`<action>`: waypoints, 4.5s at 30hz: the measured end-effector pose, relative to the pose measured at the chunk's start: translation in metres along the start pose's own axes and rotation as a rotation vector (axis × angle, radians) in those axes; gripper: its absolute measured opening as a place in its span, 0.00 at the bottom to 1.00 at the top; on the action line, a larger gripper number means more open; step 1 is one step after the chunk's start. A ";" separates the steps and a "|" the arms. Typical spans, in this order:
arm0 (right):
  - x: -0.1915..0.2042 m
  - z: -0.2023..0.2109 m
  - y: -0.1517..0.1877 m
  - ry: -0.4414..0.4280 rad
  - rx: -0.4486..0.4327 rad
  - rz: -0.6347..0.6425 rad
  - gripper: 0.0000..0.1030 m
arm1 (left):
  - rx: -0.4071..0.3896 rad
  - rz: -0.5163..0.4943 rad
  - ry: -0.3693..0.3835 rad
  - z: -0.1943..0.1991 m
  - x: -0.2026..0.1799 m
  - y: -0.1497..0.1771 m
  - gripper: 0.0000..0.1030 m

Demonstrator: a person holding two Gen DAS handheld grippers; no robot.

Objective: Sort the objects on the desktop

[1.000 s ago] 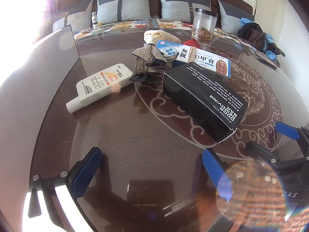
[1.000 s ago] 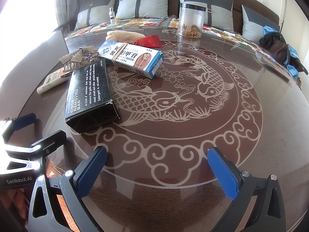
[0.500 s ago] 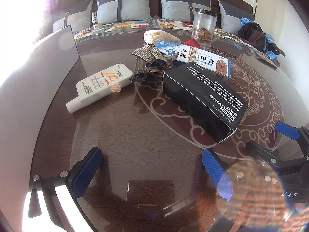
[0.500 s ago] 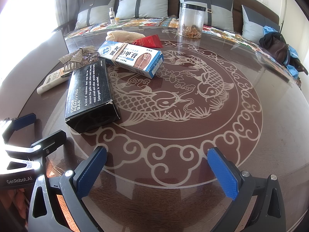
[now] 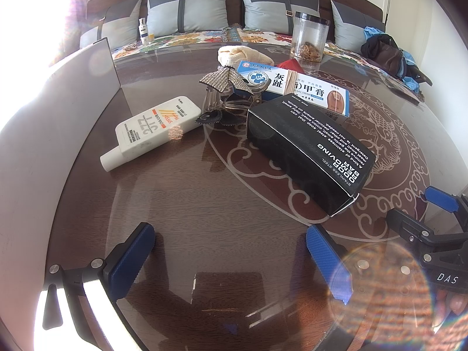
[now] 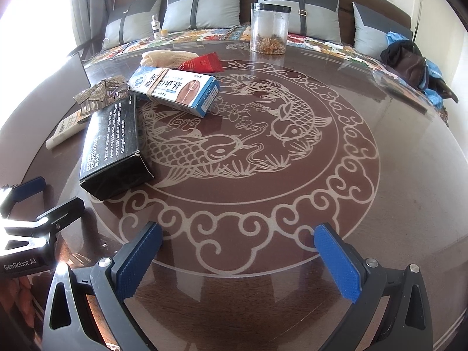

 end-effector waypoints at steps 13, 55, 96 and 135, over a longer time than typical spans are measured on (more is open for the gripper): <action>-0.001 0.000 0.000 0.001 0.000 -0.004 1.00 | 0.070 -0.271 -0.100 0.001 0.019 -0.023 1.00; -0.001 0.000 0.000 0.002 0.000 -0.004 1.00 | 0.064 0.030 -0.001 0.030 0.050 0.028 0.69; 0.112 -0.052 -0.071 -0.218 0.308 0.301 0.57 | -0.121 0.096 0.169 0.091 0.070 0.048 0.49; 0.348 0.103 -0.061 -0.420 -0.092 0.486 0.96 | -0.060 0.359 -0.036 0.166 0.277 0.051 0.62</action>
Point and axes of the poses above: each gripper's, at about its wrist camera, not at the fingertips, and z roughly against the way its jaws point, x to its left, y to its underside, the point moved 7 cm from there along -z, roughly the way its jaws point, and after that the axes turned 6 degrees about -y, right-handed, at the moved point
